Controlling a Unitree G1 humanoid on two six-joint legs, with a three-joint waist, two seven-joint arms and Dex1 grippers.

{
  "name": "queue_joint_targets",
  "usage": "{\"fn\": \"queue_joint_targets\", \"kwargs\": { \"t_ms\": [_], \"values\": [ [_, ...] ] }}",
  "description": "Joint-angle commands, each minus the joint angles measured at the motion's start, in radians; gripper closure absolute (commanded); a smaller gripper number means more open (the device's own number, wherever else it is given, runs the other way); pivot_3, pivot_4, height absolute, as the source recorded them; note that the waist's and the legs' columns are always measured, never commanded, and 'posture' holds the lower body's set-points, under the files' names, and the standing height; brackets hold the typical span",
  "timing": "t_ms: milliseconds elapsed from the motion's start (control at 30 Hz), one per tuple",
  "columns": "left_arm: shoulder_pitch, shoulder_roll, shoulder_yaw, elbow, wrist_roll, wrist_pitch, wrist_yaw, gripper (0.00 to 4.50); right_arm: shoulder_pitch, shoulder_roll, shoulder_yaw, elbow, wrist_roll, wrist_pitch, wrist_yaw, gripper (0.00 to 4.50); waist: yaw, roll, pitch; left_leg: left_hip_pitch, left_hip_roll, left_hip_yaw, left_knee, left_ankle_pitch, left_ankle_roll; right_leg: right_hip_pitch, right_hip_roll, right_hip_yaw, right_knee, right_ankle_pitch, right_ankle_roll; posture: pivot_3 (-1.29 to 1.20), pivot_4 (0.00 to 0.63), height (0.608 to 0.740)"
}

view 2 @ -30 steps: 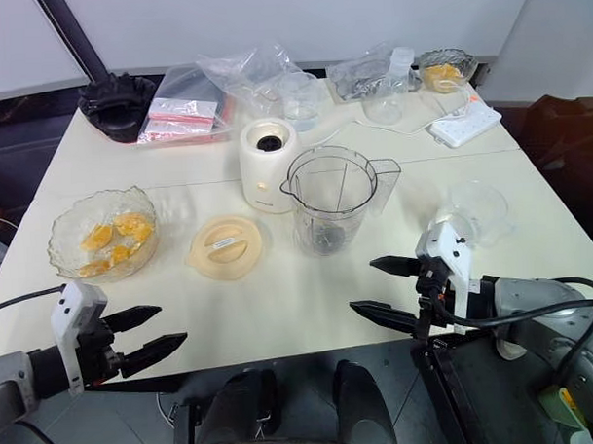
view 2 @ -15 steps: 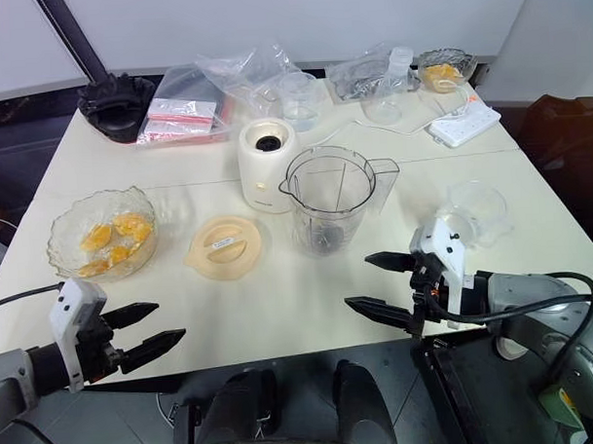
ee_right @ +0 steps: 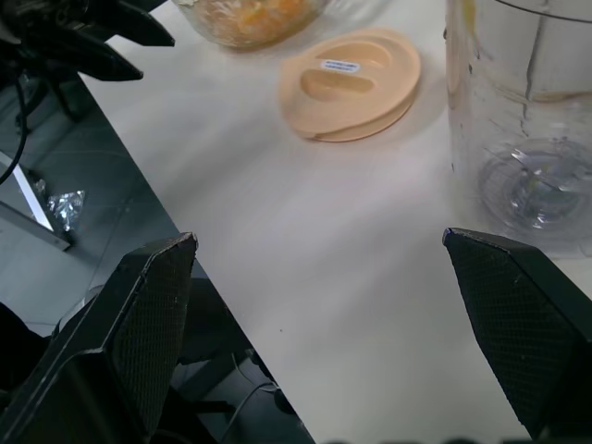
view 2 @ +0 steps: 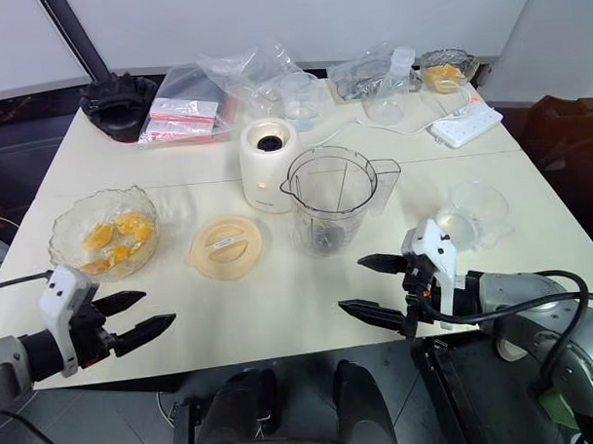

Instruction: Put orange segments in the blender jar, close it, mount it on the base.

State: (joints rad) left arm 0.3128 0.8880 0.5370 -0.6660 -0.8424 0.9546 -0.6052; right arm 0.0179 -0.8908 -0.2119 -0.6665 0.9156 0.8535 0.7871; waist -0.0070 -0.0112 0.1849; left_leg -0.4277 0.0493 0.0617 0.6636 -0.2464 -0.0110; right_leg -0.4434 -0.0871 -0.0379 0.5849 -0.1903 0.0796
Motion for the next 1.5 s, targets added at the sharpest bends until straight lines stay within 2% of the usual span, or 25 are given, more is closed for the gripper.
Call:
{"fn": "queue_joint_targets", "kwargs": {
  "t_ms": [33,133,233,333,567,800,1000,1333,1500],
  "values": [
    [-0.153,0.164,0.034,0.099,0.078,0.028,0.030,0.06,-0.065,-0.007,0.009,-0.063,0.082,0.023,0.001,0.00,0.001,-0.001,0.001,0.000,0.000,-0.001,0.000,0.000,0.000,0.000,0.001,-0.001,0.000,0.000,0.000,0.00,0.150,0.740],
    [-0.317,0.314,-0.113,0.271,0.256,0.022,0.116,0.06,-0.126,0.009,0.041,-0.100,0.136,0.045,-0.033,0.00,-0.003,-0.001,0.001,0.001,0.001,-0.001,0.000,0.000,-0.001,0.001,0.001,-0.002,0.000,0.000,0.000,0.00,0.150,0.740],
    [-0.463,0.369,-0.288,0.406,0.406,0.034,0.198,0.06,-0.160,0.022,0.061,-0.113,0.159,0.051,-0.068,0.00,-0.006,-0.001,0.001,0.001,0.000,0.001,-0.002,0.000,-0.001,0.001,-0.001,-0.002,0.001,0.002,-0.003,0.00,0.150,0.740],
    [-0.573,0.340,-0.458,0.525,0.546,-0.012,0.226,0.06,-0.164,0.029,0.079,-0.111,0.152,0.047,-0.087,0.00,-0.002,-0.002,0.001,0.000,0.001,0.006,-0.003,0.000,-0.001,-0.001,-0.001,-0.001,0.003,0.002,-0.002,0.00,0.150,0.740],
    [-0.720,0.236,-0.707,0.794,0.786,-0.168,0.192,0.06,-0.148,0.037,0.108,-0.111,0.099,0.029,-0.107,0.00,0.015,-0.007,0.001,0.000,0.001,0.008,-0.004,0.000,-0.001,-0.003,-0.001,-0.001,0.005,0.001,0.000,0.00,0.150,0.740],
    [-0.841,0.140,-0.797,1.036,0.934,-0.334,0.142,0.06,-0.140,0.043,0.108,-0.114,0.087,0.030,-0.123,0.00,0.022,-0.011,0.000,0.001,0.002,0.008,0.001,0.000,-0.002,-0.004,-0.001,-0.001,0.011,0.002,-0.002,0.00,0.150,0.740],
    [-0.893,0.064,-0.815,1.168,1.010,-0.439,0.109,0.06,-0.137,0.042,0.106,-0.113,0.084,0.030,-0.126,0.00,0.021,-0.012,-0.001,0.000,0.002,0.009,0.001,0.000,-0.002,-0.004,-0.002,0.000,0.011,0.002,-0.002,0.00,0.150,0.740],
    [-0.996,-0.032,-0.834,1.446,1.148,-0.575,0.188,0.06,-0.122,0.040,0.094,-0.122,0.089,0.032,-0.138,0.00,0.021,-0.013,-0.001,0.003,0.002,0.008,0.003,0.000,-0.001,-0.001,-0.002,0.000,0.013,0.002,-0.002,0.00,0.150,0.740],
    [-1.025,-0.071,-0.820,1.533,1.172,-0.605,0.204,0.06,-0.122,0.050,0.092,-0.133,0.110,0.039,-0.170,0.00,0.021,-0.011,-0.003,0.006,0.002,0.008,0.003,0.000,-0.001,0.000,-0.002,0.000,0.016,0.002,-0.002,0.00,0.150,0.740]
  ]
}}
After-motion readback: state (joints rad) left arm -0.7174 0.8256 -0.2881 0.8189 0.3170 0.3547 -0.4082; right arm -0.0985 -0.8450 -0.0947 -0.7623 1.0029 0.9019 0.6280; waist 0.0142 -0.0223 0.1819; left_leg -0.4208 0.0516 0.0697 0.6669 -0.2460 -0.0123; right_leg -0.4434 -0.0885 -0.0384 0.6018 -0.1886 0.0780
